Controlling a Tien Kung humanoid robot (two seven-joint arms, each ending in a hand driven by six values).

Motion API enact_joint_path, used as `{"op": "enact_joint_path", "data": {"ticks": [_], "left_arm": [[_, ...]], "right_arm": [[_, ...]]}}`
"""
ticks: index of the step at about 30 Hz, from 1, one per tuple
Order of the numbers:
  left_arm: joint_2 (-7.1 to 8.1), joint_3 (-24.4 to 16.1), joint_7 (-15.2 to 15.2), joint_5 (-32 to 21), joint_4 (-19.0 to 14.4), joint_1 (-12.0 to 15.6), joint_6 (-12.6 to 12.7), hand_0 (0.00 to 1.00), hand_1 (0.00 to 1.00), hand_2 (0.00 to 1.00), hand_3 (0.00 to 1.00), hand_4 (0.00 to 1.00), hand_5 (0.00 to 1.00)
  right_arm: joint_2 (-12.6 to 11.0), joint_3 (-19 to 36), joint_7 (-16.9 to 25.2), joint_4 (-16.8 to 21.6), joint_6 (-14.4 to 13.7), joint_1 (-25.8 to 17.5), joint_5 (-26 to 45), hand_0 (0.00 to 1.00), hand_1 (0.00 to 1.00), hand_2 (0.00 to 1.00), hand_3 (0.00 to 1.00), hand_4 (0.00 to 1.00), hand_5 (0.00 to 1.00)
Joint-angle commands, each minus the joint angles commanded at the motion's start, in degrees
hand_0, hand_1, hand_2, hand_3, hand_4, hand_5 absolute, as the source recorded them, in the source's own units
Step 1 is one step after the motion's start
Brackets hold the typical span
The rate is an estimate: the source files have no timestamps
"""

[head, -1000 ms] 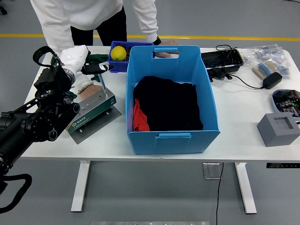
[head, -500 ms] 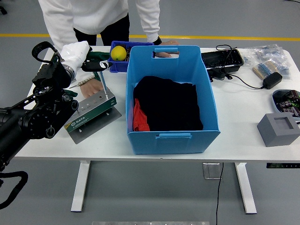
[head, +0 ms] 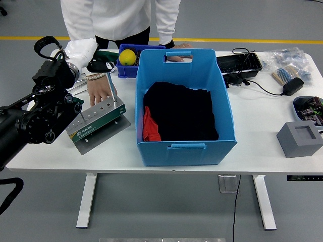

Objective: Lift tool from toolbox,place it in box,lift tool from toolbox,place it in box

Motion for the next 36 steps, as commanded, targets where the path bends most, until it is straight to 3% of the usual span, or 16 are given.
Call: {"op": "enact_joint_path", "data": {"ticks": [16,29,36], "left_arm": [[3.35,4.9,-3.4,0.0,-2.0,-4.7,0.6,0.094,0.002,0.016,0.061,0.722,0.572],[6.21,4.4,-4.0,1.8,-6.2,-7.0,0.1,0.088,0.002,0.017,0.062,0.705,0.558],[8.25,2.3,-3.5,2.9,-10.7,-8.0,-0.4,0.086,0.002,0.014,0.06,0.705,0.562]], "right_arm": [[0.1,0.4,-0.3,0.1,-0.2,-0.2,-0.6,0.647,0.628,0.697,0.561,0.792,0.686],[-0.1,0.2,-0.1,0.0,0.0,0.0,-0.1,0.647,0.627,0.697,0.562,0.791,0.687],[-0.1,0.3,-0.2,0.0,-0.1,0.0,-0.1,0.647,0.626,0.697,0.561,0.79,0.686]]}}
